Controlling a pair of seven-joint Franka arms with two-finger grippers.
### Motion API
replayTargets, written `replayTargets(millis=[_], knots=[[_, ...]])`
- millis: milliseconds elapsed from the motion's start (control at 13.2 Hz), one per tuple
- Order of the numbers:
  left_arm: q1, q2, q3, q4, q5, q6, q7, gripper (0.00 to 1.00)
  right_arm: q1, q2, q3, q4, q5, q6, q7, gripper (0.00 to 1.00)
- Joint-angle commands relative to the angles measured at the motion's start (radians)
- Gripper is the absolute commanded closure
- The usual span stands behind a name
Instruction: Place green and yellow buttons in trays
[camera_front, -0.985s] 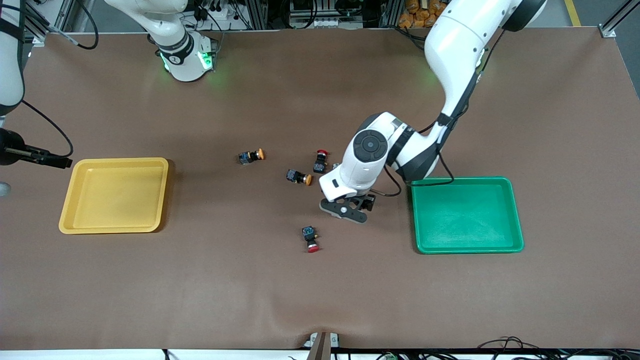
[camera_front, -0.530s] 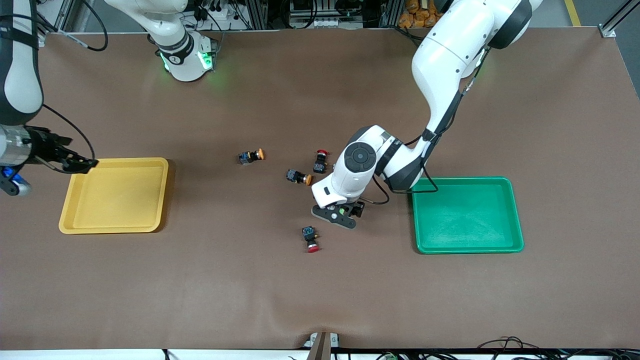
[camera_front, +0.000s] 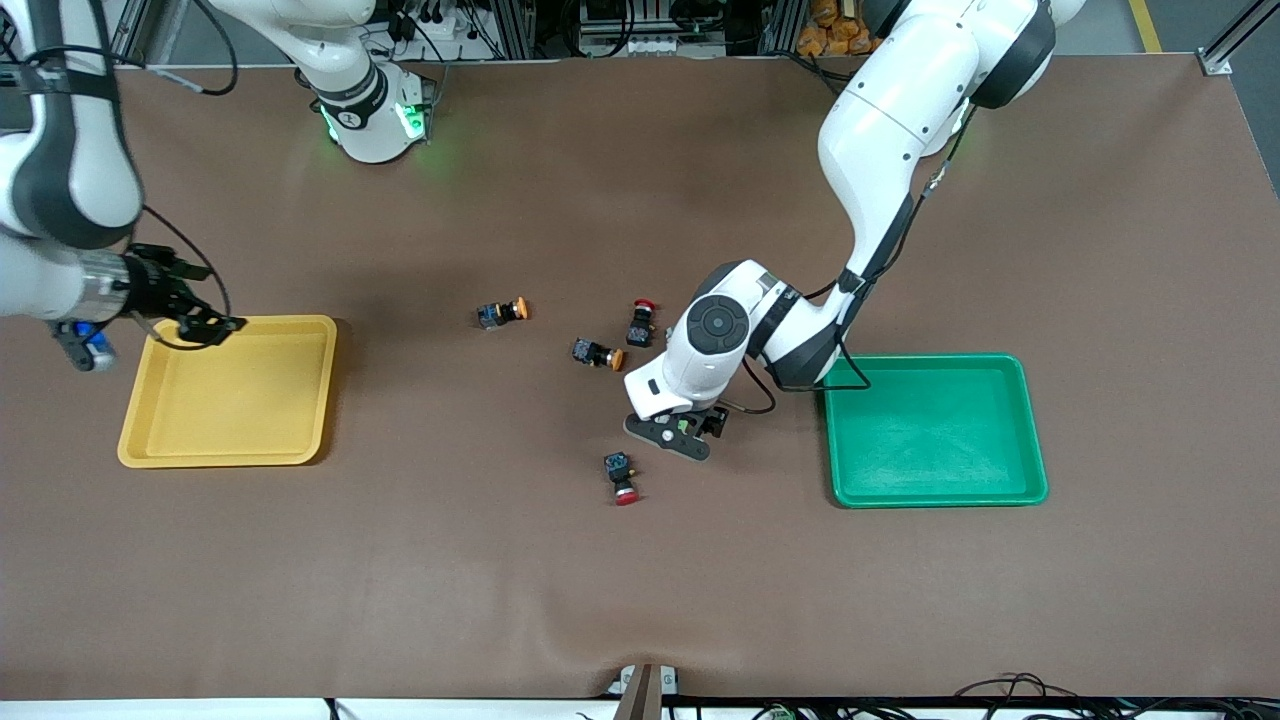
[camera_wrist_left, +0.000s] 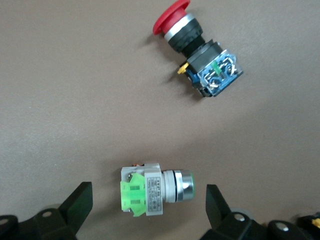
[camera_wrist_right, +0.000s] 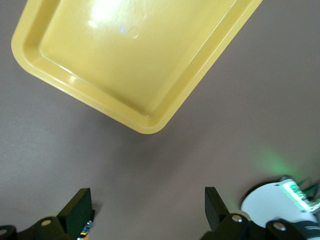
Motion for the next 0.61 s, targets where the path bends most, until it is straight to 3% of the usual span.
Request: replayTargets(millis=[0, 303, 530], knots=[[-0.015, 0.031, 0.011, 0.025, 0.025, 0.011, 0.003, 0.0, 0.075, -0.088, 0.002, -0.161, 0.033, 0.107, 0.157, 0.0], [-0.024, 0.036, 0.011, 0.022, 0.026, 0.019, -0.002, 0.0, 0.218, -0.077, 0.002, -0.219, 0.102, 0.255, 0.403, 0.0], [-0.026, 0.045, 0.011, 0.022, 0.026, 0.02, -0.006, 0.0, 0.252, -0.014, 0.002, -0.221, 0.199, 0.357, 0.412, 0.0]])
